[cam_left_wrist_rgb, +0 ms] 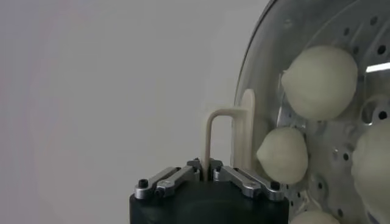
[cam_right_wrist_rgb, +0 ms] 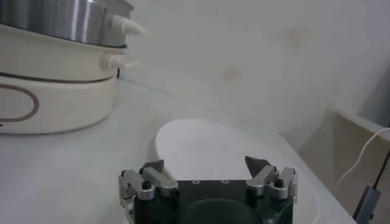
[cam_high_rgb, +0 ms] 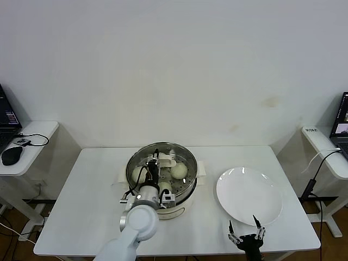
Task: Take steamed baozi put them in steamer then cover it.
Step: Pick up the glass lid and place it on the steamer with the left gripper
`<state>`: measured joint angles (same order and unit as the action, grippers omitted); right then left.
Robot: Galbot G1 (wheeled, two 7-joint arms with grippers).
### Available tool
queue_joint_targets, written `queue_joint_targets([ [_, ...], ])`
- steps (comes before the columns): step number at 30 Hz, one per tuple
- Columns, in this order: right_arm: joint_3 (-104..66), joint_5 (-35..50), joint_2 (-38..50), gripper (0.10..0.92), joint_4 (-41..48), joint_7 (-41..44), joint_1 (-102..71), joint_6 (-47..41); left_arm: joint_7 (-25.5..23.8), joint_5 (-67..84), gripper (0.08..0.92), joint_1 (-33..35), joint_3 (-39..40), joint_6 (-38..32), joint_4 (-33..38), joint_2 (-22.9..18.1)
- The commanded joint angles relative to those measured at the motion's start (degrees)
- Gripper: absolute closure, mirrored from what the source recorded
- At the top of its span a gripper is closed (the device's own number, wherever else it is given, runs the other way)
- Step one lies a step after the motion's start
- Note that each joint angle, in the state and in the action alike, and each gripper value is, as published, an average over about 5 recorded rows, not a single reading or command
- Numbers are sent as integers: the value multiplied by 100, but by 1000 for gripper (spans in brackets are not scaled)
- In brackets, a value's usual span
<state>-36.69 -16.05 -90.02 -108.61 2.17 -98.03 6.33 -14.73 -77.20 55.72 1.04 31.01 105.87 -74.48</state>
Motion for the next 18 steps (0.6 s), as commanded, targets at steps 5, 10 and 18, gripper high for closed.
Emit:
queue_joint_targets([
  [5, 39, 0, -14, 203, -12, 10, 6, 7, 112, -50, 807, 60, -79, -80, 30, -7],
  [10, 61, -6, -19, 203, 13, 10, 9, 8, 151, 37, 674, 278, -122, -94, 353, 125],
  [18, 14, -12, -12, 203, -1, 3, 0, 28, 818, 1132, 440, 1387, -562, -308, 1585, 627],
])
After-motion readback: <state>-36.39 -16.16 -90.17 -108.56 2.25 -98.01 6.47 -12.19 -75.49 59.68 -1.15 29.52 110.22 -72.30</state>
